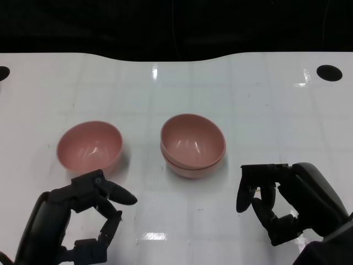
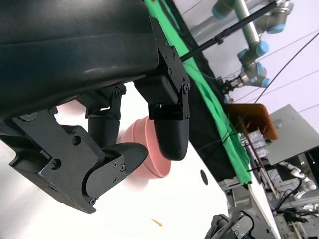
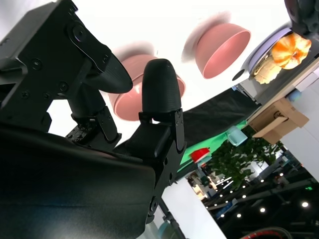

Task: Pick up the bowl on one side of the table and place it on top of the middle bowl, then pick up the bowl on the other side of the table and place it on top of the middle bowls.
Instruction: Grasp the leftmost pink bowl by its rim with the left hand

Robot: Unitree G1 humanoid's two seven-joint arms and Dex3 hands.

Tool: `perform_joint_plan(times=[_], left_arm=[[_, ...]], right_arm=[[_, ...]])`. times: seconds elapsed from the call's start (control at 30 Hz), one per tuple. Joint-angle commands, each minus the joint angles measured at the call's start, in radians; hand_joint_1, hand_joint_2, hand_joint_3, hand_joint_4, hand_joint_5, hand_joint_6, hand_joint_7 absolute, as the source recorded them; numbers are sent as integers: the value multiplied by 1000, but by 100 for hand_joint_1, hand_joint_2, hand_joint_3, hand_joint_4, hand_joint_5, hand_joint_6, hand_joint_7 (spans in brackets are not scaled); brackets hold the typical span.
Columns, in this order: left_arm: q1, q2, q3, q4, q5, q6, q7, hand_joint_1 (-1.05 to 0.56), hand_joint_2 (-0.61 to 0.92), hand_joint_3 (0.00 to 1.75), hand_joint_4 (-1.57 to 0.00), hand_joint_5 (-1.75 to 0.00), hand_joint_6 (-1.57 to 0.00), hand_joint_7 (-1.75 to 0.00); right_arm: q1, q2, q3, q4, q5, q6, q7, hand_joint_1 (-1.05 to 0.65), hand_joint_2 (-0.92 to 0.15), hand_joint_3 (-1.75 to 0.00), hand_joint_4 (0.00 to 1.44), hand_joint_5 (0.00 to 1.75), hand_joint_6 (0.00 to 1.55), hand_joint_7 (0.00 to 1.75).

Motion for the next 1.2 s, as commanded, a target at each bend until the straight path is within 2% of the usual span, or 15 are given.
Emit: perform_joint_plan(times=[0.03,0.07,0.1,0.17,0.2,0.23,0.3,0.4,0.5,0.67,0.73,0.8,0.9,1.2], left_arm=[[11,29,17,-56,50,9,19,-12,60,93,-52,-130,-69,-65],[8,41,23,-71,67,14,16,-13,62,88,-50,-130,-69,-63],[6,50,28,-81,80,18,14,-16,68,74,-44,-128,-64,-60],[3,70,37,-112,117,48,11,-19,74,60,-38,-125,-60,-57],[1,80,41,-129,156,60,17,-23,83,42,-34,-119,-56,-52],[-1,90,47,-152,211,79,26,-25,87,33,-32,-116,-55,-49],[-2,101,51,-199,331,120,50,-35,91,24,-30,-113,-51,-44],[-5,107,43,-242,456,163,70,-42,92,21,-29,-113,-53,-35],[-20,107,20,-263,561,211,73,-44,92,16,-31,-97,-56,-22],[-74,100,-25,-282,736,312,68,-47,92,10,-33,-88,-55,-11],[-98,98,-46,-290,796,362,47,-48,92,9,-33,-87,-54,-9],[-145,98,-76,-284,882,436,2,-50,92,4,-33,-75,-52,-5],[-201,103,-118,-248,980,513,-36,-51,92,2,-34,-66,-50,-2],[-306,99,-216,-122,1160,656,-57,-55,91,0,-35,-52,-44,0]], right_arm=[[10,1,-3,-24,5,22,11,-4,-10,-171,97,175,83,157],[10,3,-1,-27,3,26,12,-5,-10,-171,97,175,83,157],[11,4,0,-31,0,30,13,-6,-10,-170,98,175,83,159],[10,7,1,-33,-1,34,14,-6,-10,-170,98,175,82,159],[9,8,1,-33,0,36,14,-6,-10,-169,98,175,82,160],[9,8,0,-33,0,38,15,-6,-10,-169,98,175,82,160],[10,8,0,-35,4,41,18,-6,-10,-168,98,175,81,162],[10,8,0,-35,6,39,21,-6,-11,-167,97,175,80,161],[9,6,-1,-33,6,36,24,-7,-11,-166,97,175,80,160],[12,5,-1,-37,4,40,29,-7,-11,-166,95,175,81,159],[12,5,-1,-37,-1,39,26,-6,-12,-165,95,175,81,158],[10,5,1,-34,-13,34,19,-6,-12,-165,95,175,81,158],[8,9,3,-32,-19,32,16,-7,-12,-165,95,175,81,158],[8,12,4,-26,-20,26,13,-7,-12,-164,95,175,81,157]])
